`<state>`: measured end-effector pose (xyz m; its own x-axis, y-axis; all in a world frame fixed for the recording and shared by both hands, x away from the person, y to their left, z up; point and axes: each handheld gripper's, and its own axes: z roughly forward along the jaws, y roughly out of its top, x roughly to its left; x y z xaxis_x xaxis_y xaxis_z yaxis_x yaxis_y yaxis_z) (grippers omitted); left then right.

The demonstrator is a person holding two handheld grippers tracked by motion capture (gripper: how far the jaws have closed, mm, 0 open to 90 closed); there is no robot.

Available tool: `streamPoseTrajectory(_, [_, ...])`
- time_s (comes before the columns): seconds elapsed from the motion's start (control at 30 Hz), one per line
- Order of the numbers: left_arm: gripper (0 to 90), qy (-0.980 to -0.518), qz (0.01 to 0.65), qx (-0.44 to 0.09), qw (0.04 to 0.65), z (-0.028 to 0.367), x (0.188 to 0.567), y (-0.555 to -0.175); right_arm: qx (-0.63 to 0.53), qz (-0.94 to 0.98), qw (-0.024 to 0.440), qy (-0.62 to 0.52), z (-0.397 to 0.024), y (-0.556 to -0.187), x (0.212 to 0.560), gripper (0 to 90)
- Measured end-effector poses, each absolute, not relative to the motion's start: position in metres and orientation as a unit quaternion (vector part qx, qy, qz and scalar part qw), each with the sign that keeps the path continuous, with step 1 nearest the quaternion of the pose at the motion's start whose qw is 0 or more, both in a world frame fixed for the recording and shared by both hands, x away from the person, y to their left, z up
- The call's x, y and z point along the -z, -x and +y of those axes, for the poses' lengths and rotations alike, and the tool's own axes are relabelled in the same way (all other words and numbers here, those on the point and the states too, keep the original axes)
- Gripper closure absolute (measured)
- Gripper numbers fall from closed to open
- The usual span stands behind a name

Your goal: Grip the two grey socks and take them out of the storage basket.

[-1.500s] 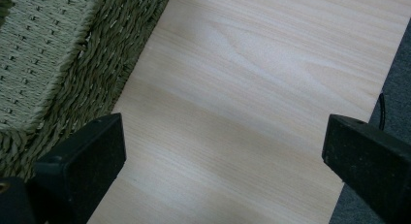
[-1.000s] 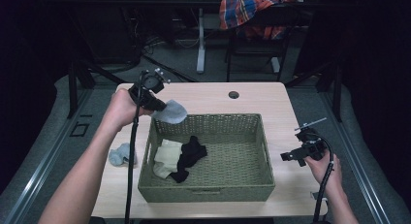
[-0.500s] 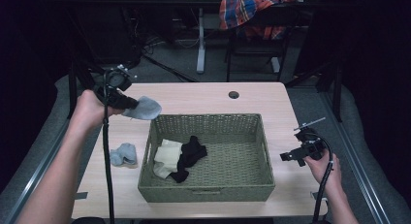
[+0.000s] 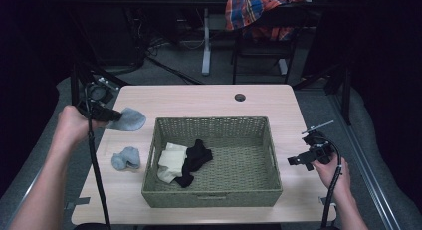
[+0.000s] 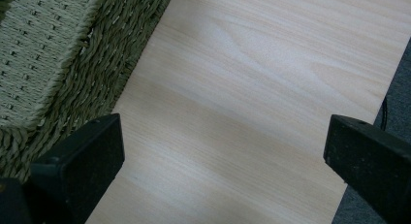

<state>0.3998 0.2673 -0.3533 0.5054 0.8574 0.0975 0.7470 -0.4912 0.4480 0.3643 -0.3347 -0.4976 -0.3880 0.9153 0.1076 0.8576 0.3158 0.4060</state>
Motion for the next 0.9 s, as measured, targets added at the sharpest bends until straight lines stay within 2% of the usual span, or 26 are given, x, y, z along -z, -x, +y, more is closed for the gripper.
streamPoseTrajectory(0.3, [86.8, -0.838, 0.501, -0.139, 0.166, 0.289, 0.385, -0.395, -0.201, 0.809, 0.069, -0.548, -0.336, -0.365, 0.497, 0.7])
streamPoseTrajectory(0.9, [86.8, -0.822, 0.538, -0.109, 0.151, 0.297, 0.462, -0.393, -0.202, 0.808, 0.070, -0.549, -0.335, -0.364, 0.498, 0.8])
